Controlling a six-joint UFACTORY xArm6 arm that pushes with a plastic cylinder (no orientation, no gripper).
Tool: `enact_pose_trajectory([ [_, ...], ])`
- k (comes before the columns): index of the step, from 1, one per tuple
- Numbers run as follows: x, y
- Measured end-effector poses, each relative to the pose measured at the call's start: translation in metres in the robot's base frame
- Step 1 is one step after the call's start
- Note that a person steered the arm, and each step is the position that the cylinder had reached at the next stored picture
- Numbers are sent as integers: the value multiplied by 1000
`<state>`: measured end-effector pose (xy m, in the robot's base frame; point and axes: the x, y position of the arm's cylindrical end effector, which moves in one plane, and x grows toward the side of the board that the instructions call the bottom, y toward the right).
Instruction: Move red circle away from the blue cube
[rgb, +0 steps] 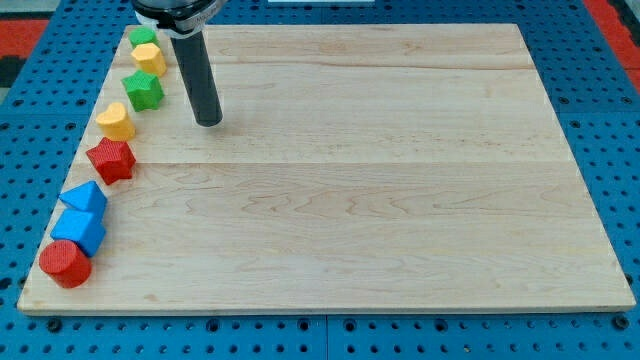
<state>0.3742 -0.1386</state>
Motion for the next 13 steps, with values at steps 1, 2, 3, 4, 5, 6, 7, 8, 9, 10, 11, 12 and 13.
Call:
enact_pose_trajectory([
  [1,0,0],
  [2,4,0],
  [3,10,7],
  [4,54,82],
  [5,148,134],
  [6,242,143],
  [7,244,143],
  [8,245,137],
  [9,245,107],
  [10,244,-35],
  [11,243,-159],
  [12,232,-154],
  [13,205,-103],
])
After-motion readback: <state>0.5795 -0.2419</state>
